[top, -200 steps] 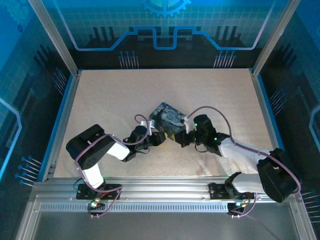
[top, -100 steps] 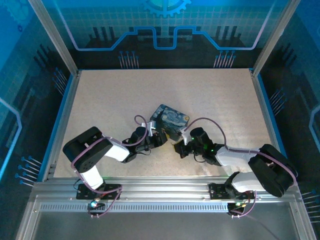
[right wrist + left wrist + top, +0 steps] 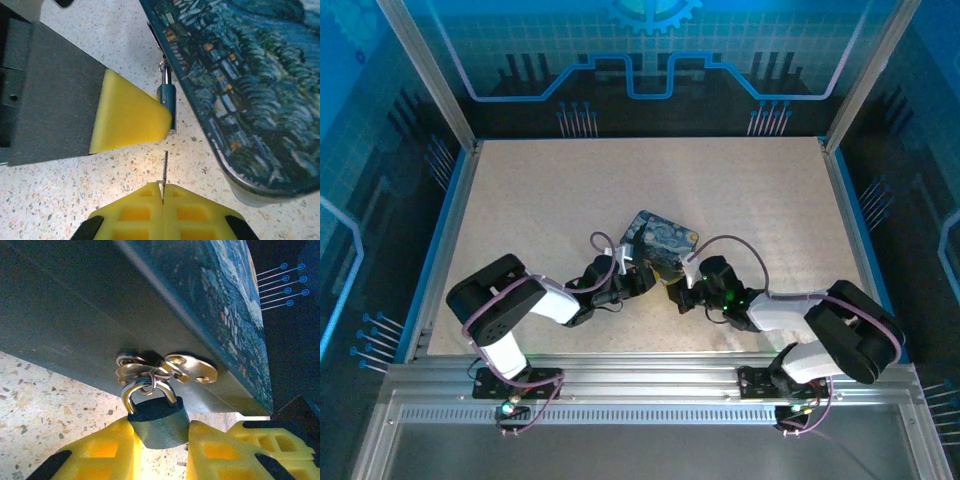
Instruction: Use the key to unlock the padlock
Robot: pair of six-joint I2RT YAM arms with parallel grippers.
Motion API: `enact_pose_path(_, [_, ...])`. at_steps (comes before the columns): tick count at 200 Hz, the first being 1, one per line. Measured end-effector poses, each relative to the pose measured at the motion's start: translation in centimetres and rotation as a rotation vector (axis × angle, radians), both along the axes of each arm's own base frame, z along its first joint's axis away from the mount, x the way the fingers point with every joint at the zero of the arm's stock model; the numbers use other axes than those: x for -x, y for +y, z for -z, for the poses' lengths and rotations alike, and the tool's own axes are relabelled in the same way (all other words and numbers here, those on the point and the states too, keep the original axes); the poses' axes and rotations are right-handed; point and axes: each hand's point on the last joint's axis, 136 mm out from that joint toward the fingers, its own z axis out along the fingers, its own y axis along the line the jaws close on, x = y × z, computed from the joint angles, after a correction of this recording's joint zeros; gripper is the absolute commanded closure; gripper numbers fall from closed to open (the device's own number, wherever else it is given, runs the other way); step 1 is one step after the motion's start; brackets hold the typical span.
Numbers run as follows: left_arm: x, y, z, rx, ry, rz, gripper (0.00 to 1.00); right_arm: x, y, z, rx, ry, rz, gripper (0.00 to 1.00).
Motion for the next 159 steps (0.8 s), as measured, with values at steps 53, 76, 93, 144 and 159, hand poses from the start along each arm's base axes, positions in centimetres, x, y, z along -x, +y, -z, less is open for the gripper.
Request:
enact_pose_path(53, [0.13,-0.12,0.01,0.000,0.000,0.004,0.75,-0.24,0.23,0.32,-0.004,-0.003,-0.001,1.00])
enact_pose_path(76, [0.19,-0.16,0.03,-0.001,0.001,0.006,0.75,-0.31,0.28,0.49,-0.003,-0.002,0.000,1.00])
enact_pose_path(93, [0.23,-0.12,0.14,-0.004,0.005,0.006,0.75,-0.33,0.30,0.50,-0.004,-0.003,0.000,1.00])
enact_pose_path(144, [0.24,-0.08,0.23,-0.007,0.008,0.005,0.75,-0.59,0.53,0.09,-0.019,-0.021,-0.001,1.00])
enact_pose_path(159, [0.25,-0.08,0.24,-0.008,0.008,0.005,0.75,-0.60,0.55,0.14,-0.018,-0.021,-0.001,1.00])
